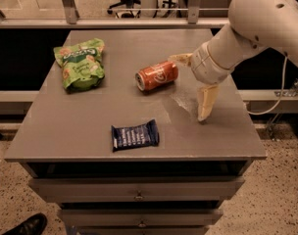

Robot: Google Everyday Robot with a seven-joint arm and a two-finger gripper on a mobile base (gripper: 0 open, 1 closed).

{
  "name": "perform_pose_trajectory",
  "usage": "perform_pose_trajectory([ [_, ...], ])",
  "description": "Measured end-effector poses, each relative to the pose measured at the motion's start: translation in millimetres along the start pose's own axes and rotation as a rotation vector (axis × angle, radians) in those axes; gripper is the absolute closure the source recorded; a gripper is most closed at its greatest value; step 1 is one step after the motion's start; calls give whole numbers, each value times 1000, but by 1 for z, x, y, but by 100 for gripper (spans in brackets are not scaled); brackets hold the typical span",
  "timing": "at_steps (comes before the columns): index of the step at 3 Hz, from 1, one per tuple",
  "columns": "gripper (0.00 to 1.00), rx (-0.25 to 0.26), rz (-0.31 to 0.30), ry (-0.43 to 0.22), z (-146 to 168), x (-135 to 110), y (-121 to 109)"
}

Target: Knock coke can over

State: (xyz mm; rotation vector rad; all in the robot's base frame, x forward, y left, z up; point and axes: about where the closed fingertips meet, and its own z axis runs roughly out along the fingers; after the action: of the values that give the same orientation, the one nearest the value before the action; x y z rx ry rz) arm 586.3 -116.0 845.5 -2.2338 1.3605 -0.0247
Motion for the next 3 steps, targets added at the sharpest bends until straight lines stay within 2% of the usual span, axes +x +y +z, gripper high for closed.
perform_pose_trajectory([
  [3, 0, 10, 9, 4, -3, 2, 1],
])
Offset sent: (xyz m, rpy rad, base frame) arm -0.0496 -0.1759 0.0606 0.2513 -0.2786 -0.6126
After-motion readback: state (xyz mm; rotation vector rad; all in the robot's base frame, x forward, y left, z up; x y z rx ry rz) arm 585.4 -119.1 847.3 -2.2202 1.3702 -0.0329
